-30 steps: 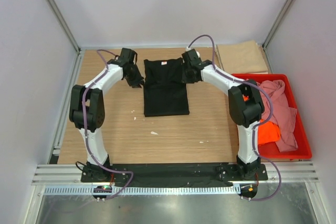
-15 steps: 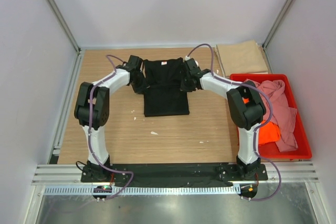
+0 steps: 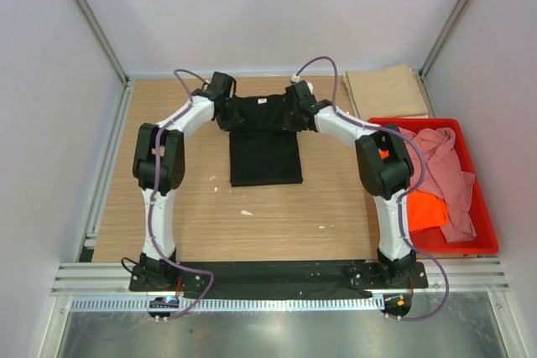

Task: Fold and stack the t-shirts
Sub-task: Fold the tshirt

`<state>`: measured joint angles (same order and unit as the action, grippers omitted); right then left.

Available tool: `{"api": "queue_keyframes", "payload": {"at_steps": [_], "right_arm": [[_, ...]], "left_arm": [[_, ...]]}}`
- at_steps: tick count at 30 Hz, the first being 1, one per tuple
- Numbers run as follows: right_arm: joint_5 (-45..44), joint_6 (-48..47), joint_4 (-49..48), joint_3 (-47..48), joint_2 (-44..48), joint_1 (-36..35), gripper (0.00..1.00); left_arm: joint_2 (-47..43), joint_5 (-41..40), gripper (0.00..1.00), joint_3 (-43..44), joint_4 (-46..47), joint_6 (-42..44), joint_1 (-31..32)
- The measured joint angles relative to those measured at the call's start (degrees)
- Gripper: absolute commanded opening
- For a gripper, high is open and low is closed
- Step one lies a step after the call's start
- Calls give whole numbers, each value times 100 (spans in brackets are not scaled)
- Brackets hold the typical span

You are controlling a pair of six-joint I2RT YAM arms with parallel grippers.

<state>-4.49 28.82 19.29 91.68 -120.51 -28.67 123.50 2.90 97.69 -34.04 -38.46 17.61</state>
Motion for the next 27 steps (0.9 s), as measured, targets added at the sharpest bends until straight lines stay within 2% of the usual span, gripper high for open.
{"api": "queue_keyframes", "payload": {"at_steps": [6,11,15,20,27], "right_arm": [[-55,-114,74,555,-385,168,11],[-190,-175,227,581,-376,256,14],[-164,-175,385,516,-236,249,15],[13,-173,428,94,289,247,16],[251,-133,313,-824,809,247,16]], "left_arm": [[321,-74,13,782,0,81,-87],[227,-72,16,846,2,151,-223],[-249,22,11,282,20,149,-254],[-940,490,12,-647,125,151,-214],[-1060,752,13,-1547,225,149,-107]]}}
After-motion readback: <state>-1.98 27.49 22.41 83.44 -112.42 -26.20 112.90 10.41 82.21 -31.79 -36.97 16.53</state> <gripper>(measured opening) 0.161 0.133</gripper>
